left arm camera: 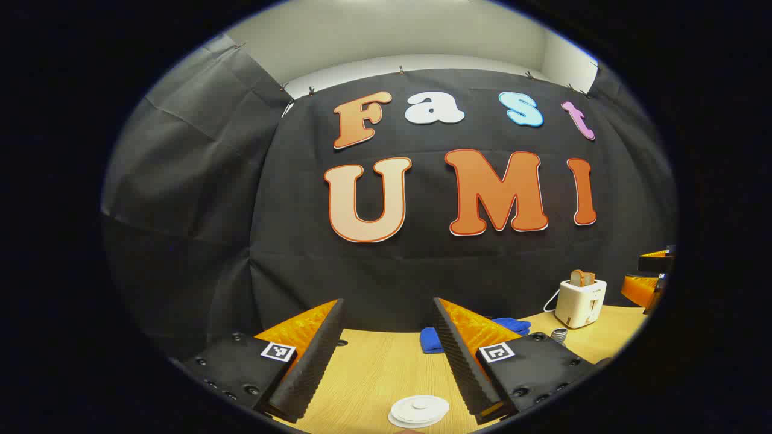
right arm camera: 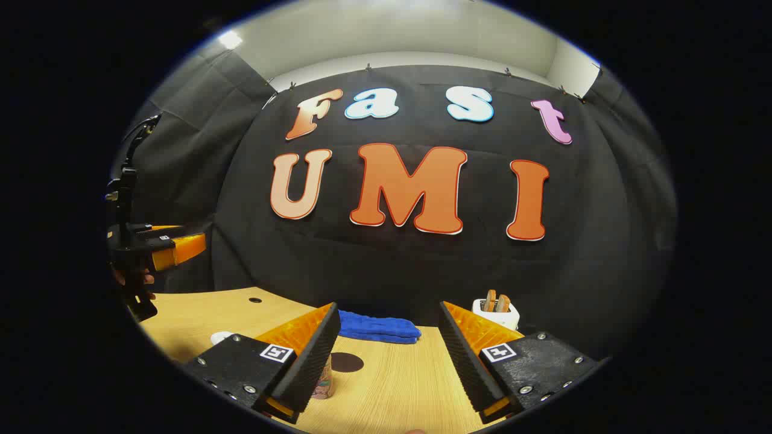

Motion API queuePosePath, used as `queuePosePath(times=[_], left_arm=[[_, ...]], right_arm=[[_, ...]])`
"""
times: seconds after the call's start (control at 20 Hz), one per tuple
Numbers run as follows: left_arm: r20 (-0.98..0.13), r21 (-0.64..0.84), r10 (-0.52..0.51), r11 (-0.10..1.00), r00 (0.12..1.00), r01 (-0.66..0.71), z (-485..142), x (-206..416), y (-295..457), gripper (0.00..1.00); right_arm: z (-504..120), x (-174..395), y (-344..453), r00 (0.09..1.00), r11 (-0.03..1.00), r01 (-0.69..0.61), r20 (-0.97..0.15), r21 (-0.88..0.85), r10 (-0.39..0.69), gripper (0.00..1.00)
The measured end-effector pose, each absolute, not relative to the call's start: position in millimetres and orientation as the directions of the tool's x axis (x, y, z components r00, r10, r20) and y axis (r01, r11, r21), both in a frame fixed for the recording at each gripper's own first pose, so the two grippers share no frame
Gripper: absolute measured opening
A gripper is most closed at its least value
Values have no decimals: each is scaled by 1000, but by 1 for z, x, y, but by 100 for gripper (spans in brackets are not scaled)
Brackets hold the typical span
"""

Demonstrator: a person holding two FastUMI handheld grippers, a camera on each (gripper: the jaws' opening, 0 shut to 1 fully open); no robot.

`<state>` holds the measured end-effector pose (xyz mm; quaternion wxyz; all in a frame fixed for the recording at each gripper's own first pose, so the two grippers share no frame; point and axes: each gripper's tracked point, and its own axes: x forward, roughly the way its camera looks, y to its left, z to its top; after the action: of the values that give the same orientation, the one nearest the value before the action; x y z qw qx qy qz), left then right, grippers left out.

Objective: Open the teacup lid with one hand, grasp the water bottle and pour water into the teacup with the other hand; after pouring, place the water bottle on the coaster and then close the teacup lid.

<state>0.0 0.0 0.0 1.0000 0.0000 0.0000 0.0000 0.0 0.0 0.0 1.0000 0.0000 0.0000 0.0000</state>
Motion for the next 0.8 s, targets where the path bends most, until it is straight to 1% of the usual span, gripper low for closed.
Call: queuePosePath(times=[0.15,0.4,0.5,0.55,0.65,0.7,0.8], left_arm=[[-6,-9,-11,1000,1000,11,-5,-1,-3,96],[5,-1,-16,1000,1000,16,-2,-1,-3,94],[6,2,-17,1000,1000,17,-1,1,-4,96],[6,9,-11,1000,1000,11,1,3,-3,95],[9,26,-6,1000,1000,6,6,5,-4,95],[7,28,-8,1000,1000,8,8,6,-6,96],[3,31,-12,999,1000,12,9,8,-8,96]], right_arm=[[-5,0,8,999,999,-31,-14,19,31,98],[-1,3,7,1000,1000,-22,-6,7,22,98],[4,6,9,1000,1000,-28,-4,8,29,99],[6,9,10,999,999,-33,-3,11,33,98],[13,15,14,999,999,-40,-1,19,40,98],[16,16,17,999,999,-44,4,22,44,99],[19,18,22,998,998,-57,15,25,56,98]])
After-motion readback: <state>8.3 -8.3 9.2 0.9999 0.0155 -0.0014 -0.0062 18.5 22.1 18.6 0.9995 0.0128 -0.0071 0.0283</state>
